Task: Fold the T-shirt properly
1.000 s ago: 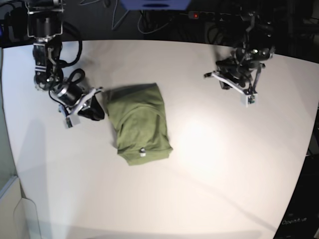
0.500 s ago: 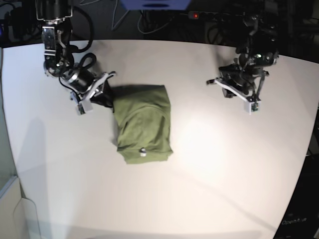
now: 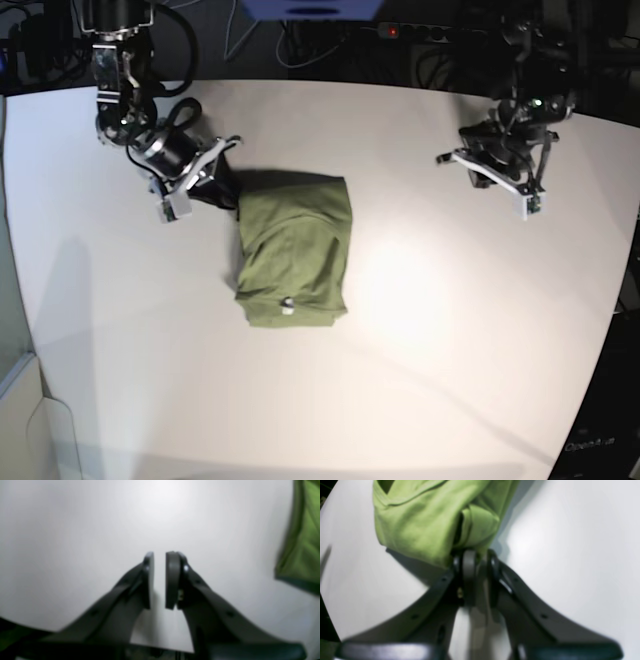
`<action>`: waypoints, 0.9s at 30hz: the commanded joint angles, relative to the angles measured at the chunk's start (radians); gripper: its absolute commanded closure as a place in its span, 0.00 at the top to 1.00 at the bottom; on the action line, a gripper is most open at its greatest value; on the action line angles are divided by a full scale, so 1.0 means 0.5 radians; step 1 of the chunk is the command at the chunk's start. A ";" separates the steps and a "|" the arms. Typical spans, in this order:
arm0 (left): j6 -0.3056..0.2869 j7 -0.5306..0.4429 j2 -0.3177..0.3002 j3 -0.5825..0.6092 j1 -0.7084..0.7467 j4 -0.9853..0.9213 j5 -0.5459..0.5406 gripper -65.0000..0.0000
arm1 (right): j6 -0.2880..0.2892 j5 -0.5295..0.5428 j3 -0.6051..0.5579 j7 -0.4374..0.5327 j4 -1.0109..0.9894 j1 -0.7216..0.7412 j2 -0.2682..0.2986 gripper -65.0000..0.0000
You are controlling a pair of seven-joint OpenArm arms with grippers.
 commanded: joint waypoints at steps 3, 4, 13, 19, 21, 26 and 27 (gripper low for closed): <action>-0.002 -0.043 -0.029 -0.009 -0.014 0.067 -0.003 0.12 | 0.020 -0.016 0.013 -0.025 0.076 -0.047 0.030 0.10; -0.002 -0.043 -0.032 -0.009 0.001 0.076 -0.003 0.12 | 0.020 -0.016 0.013 -0.025 0.125 -0.078 0.036 0.10; -0.002 -0.052 -0.035 -0.183 0.087 0.184 -0.003 0.12 | 0.020 -0.016 0.016 0.015 0.546 -0.437 0.064 0.10; -0.036 -0.043 -0.035 -0.411 0.127 0.184 -0.003 0.12 | 0.020 -0.016 0.019 0.128 0.678 -0.664 0.134 0.10; -0.208 -0.043 -0.026 -0.500 0.164 0.205 -0.003 0.12 | 0.020 -0.016 0.019 0.220 0.715 -0.759 0.150 0.10; -0.567 -0.043 0.130 -0.773 0.330 0.227 0.010 0.12 | 0.016 -0.016 0.025 0.331 0.816 -0.992 0.217 0.10; -0.619 -0.055 0.161 -0.822 0.370 0.223 0.013 0.12 | 0.003 -0.016 0.047 0.361 0.828 -1.041 0.232 0.10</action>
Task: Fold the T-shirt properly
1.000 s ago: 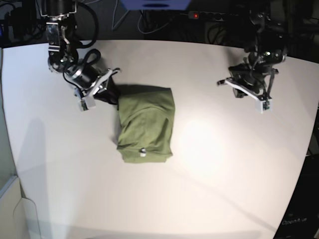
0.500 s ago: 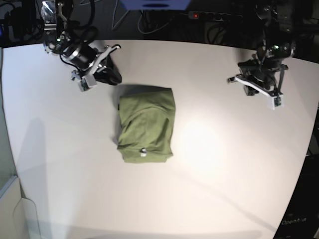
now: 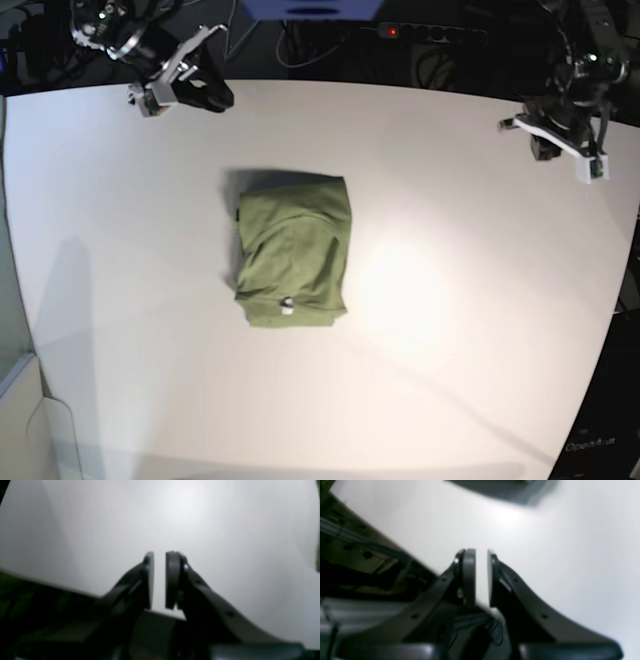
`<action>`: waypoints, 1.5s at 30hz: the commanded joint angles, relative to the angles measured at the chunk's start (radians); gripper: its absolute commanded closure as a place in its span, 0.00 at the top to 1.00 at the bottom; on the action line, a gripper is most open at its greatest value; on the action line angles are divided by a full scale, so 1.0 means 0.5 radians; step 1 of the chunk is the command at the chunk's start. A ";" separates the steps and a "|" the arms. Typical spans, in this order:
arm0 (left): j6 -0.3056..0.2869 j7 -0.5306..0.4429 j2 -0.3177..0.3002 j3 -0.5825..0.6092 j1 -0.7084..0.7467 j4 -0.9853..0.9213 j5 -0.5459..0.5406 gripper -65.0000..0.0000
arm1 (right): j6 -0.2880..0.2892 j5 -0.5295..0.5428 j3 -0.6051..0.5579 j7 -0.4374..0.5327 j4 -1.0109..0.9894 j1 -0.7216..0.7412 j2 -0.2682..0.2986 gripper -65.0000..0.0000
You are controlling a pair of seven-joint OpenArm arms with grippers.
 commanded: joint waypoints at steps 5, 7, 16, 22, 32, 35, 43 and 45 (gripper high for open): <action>-0.288 -0.040 0.072 -0.185 0.185 0.035 0.003 0.12 | -0.085 0.029 0.196 0.117 0.125 -0.221 0.028 0.10; -0.371 -0.040 0.105 -0.231 0.259 0.035 0.006 0.12 | -0.112 0.029 0.255 0.117 0.134 -0.303 0.025 0.10; -0.727 -0.043 0.265 -0.234 0.468 -0.008 0.491 0.12 | -0.128 0.029 0.420 0.129 -0.050 -0.497 -0.043 0.10; -1.127 -0.160 0.535 -0.234 0.437 -0.229 1.028 0.12 | -0.119 0.026 0.601 0.129 -0.363 -0.503 -0.083 0.10; -1.127 -1.237 0.618 -0.436 0.056 -1.610 1.657 0.12 | -0.128 -0.404 0.641 0.258 -1.378 -0.110 -0.165 0.07; -1.127 -1.476 0.556 -0.575 -0.119 -2.027 1.819 0.12 | -0.152 -0.594 0.687 0.467 -1.814 0.062 -0.196 0.07; -1.055 -1.915 0.366 -0.915 -0.524 -3.141 2.252 0.12 | -0.284 -0.938 0.684 1.175 -3.404 0.737 -0.172 0.08; -0.801 -2.035 0.335 -0.921 -0.573 -3.384 2.341 0.12 | -0.453 -0.978 0.672 1.289 -3.424 0.863 -0.165 0.08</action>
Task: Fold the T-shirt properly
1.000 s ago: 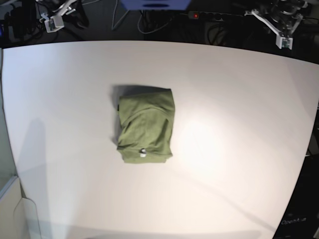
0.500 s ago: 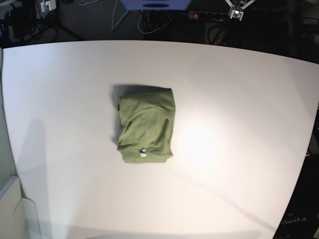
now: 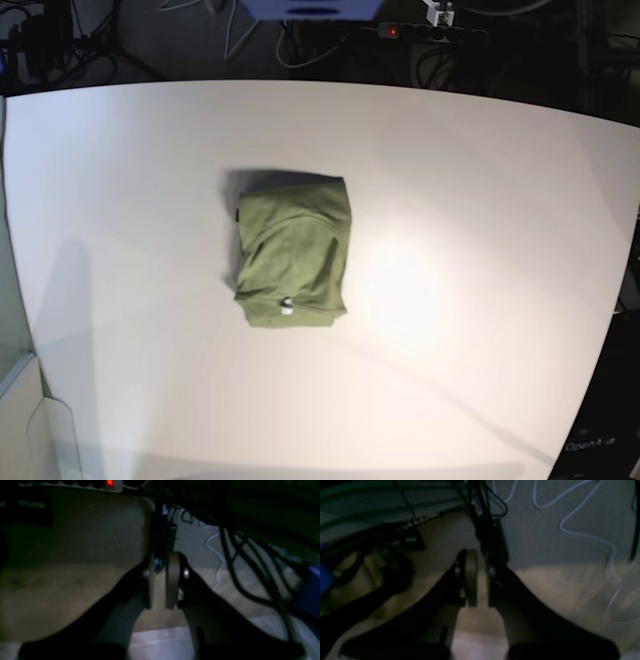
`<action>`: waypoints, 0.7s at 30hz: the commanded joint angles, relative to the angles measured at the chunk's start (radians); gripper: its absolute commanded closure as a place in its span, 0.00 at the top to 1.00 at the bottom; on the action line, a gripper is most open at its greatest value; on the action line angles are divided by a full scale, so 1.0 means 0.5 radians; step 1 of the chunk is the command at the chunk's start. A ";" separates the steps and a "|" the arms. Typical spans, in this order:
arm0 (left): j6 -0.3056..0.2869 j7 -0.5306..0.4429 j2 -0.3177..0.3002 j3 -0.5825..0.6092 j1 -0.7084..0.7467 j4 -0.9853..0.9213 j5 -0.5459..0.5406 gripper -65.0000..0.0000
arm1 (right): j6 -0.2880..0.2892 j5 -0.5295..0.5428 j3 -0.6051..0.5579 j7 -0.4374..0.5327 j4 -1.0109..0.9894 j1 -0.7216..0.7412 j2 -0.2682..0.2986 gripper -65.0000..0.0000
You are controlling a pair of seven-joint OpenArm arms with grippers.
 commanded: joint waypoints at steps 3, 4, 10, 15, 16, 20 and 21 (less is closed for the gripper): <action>0.316 -0.200 -0.035 0.000 -0.036 -0.311 0.119 0.12 | -0.317 -0.129 -0.037 0.006 0.009 0.082 0.047 0.08; 0.417 -0.231 -0.035 0.000 -0.054 -0.387 0.152 0.12 | -0.416 -0.190 -0.049 -0.055 0.009 0.085 0.026 0.08; 0.832 -0.252 -0.039 -0.009 -0.186 -0.590 0.174 0.12 | -0.606 -0.393 -0.049 -0.423 0.158 0.103 -0.075 0.09; 1.261 -0.047 0.023 -0.009 -0.288 -0.614 0.180 0.12 | -0.612 -0.390 -0.040 -0.518 0.099 0.241 -0.088 0.09; 1.264 0.000 0.026 -0.009 -0.306 -0.614 0.183 0.12 | -0.615 -0.390 -0.040 -0.518 0.096 0.257 -0.088 0.09; 1.280 0.052 0.026 -0.012 -0.358 -0.611 0.174 0.12 | -0.756 -0.387 -0.037 -0.512 0.099 0.303 -0.081 0.13; 1.280 0.052 0.026 -0.012 -0.377 -0.611 0.174 0.12 | -0.768 -0.387 -0.037 -0.512 0.096 0.318 -0.081 0.16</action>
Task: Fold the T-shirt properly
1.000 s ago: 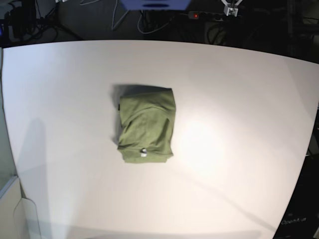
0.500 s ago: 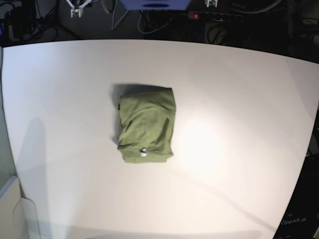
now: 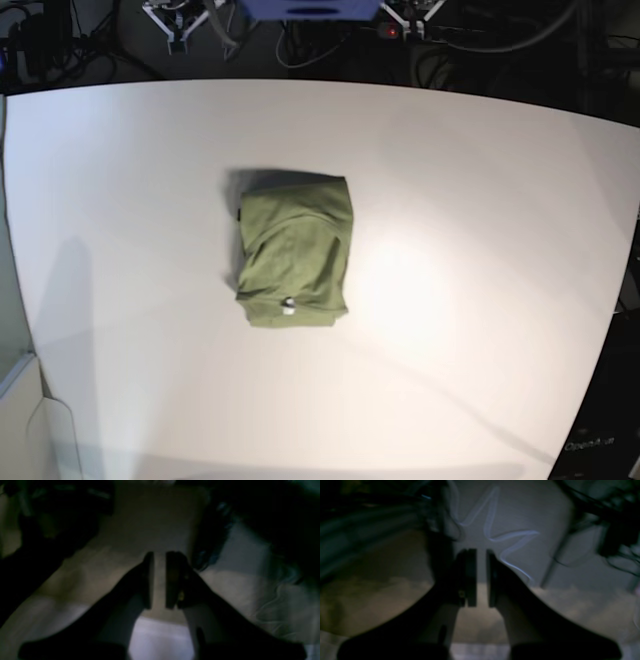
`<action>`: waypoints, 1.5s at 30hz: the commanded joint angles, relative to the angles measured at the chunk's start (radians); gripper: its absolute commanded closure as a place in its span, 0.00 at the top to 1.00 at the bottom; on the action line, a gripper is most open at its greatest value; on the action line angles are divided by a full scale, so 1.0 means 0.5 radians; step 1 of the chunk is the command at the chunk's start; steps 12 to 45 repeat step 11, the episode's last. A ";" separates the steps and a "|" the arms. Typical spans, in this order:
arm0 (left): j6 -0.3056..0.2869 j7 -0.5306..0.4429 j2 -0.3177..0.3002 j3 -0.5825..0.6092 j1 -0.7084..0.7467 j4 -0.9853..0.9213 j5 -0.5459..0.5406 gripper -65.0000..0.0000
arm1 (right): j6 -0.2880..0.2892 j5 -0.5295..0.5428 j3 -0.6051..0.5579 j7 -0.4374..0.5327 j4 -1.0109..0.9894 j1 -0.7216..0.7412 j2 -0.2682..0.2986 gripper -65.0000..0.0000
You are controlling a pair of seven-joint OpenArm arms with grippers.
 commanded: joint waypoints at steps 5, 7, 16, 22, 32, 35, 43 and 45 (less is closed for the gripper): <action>0.041 0.046 -0.038 -0.004 -0.024 0.008 -0.005 0.12 | -0.021 0.003 0.005 0.001 -0.004 0.024 -0.002 0.22; 0.041 0.104 -0.041 -0.004 -0.030 0.024 -0.005 0.12 | -0.021 0.003 0.005 0.001 -0.004 0.024 -0.005 0.23; 0.041 0.119 -0.041 -0.004 -0.043 0.024 -0.008 0.12 | -0.021 -0.003 -0.004 -0.005 -0.004 0.037 -0.005 0.25; 0.041 0.119 -0.041 -0.004 -0.043 0.024 -0.008 0.12 | -0.021 -0.003 -0.004 -0.005 -0.004 0.037 -0.005 0.25; 0.041 0.119 -0.041 -0.004 -0.043 0.024 -0.008 0.12 | -0.021 -0.003 -0.004 -0.005 -0.004 0.037 -0.005 0.25; 0.041 0.119 -0.041 -0.004 -0.043 0.024 -0.008 0.12 | -0.021 -0.003 -0.004 -0.005 -0.004 0.037 -0.005 0.25; 0.041 0.119 -0.041 -0.004 -0.043 0.024 -0.008 0.12 | -0.021 -0.003 -0.004 -0.005 -0.004 0.037 -0.005 0.25; 0.041 0.119 -0.041 -0.004 -0.043 0.024 -0.008 0.12 | -0.021 -0.003 -0.004 -0.005 -0.004 0.037 -0.005 0.25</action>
